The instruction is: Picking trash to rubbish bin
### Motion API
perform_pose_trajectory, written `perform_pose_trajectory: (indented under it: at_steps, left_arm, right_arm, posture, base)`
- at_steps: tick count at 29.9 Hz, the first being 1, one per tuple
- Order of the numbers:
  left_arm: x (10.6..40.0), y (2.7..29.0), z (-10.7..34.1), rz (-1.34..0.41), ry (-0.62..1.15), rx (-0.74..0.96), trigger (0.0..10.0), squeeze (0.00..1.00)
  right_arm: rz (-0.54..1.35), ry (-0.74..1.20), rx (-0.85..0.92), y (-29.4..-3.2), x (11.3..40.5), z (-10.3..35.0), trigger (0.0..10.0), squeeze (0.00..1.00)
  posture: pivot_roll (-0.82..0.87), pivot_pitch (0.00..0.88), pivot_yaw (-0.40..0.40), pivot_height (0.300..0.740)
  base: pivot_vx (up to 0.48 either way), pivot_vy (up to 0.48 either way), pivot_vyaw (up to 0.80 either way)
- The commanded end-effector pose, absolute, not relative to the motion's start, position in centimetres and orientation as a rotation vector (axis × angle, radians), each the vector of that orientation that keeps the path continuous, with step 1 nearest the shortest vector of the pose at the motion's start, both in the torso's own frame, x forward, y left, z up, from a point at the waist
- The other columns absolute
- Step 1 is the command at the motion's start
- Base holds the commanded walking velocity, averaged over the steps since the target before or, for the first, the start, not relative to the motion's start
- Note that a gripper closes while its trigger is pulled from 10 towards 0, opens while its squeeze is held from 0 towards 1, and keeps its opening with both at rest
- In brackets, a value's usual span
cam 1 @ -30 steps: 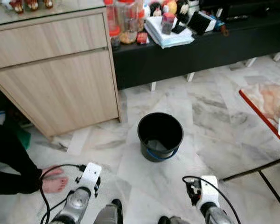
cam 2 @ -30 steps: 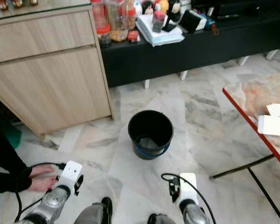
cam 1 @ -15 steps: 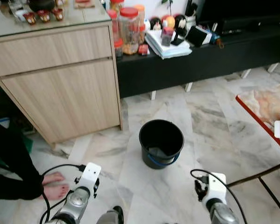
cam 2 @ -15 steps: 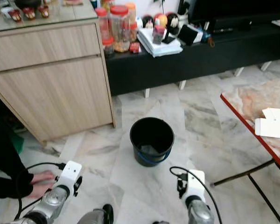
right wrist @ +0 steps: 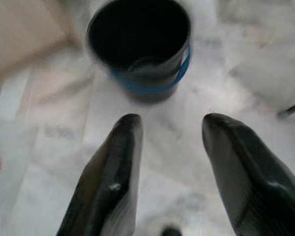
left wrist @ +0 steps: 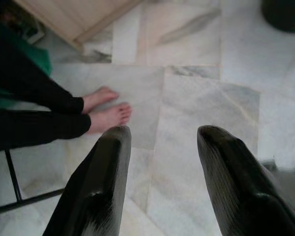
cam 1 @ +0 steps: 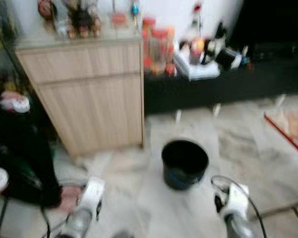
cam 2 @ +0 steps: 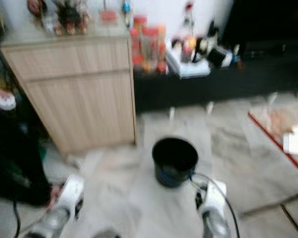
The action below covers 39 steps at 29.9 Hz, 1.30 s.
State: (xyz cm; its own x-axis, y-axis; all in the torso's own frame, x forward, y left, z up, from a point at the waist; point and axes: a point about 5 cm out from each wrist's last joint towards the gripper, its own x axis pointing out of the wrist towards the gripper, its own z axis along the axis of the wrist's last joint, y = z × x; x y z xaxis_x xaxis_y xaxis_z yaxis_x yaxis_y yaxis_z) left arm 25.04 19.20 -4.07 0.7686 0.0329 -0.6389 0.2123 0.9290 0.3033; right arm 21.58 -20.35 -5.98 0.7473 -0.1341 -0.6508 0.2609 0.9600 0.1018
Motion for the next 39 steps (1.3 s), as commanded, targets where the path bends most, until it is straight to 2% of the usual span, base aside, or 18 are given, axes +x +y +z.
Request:
perform_pose_trajectory:
  at_steps: [1, 30, 39]
  left_arm:
    - [25.7, 18.9, -3.6, -0.097, 0.666, 0.365, 10.0, 0.0]
    - [26.2, 17.4, -3.4, -0.113, 0.656, 0.303, 10.0, 0.0]
    - [26.3, 17.2, -3.3, -0.121, 0.654, 0.304, 10.0, 0.0]
  right_arm:
    - [-0.229, 0.699, 0.189, -20.8, 21.5, -6.0, 10.0, 0.0]
    - [-0.193, 0.7, 0.207, -18.8, 21.7, -6.2, 10.0, 0.0]
    - [-0.194, 0.693, 0.208, -18.8, 21.9, -6.0, 10.0, 0.0]
  posture:
    - [0.12, 0.031, -0.013, 0.74]
    - [0.12, 0.054, -0.014, 0.74]
    - [0.12, 0.06, -0.011, 0.74]
  base:
    - [0.0, 0.0, 0.0]
    - [0.0, 0.0, 0.0]
    - [0.0, 0.0, 0.0]
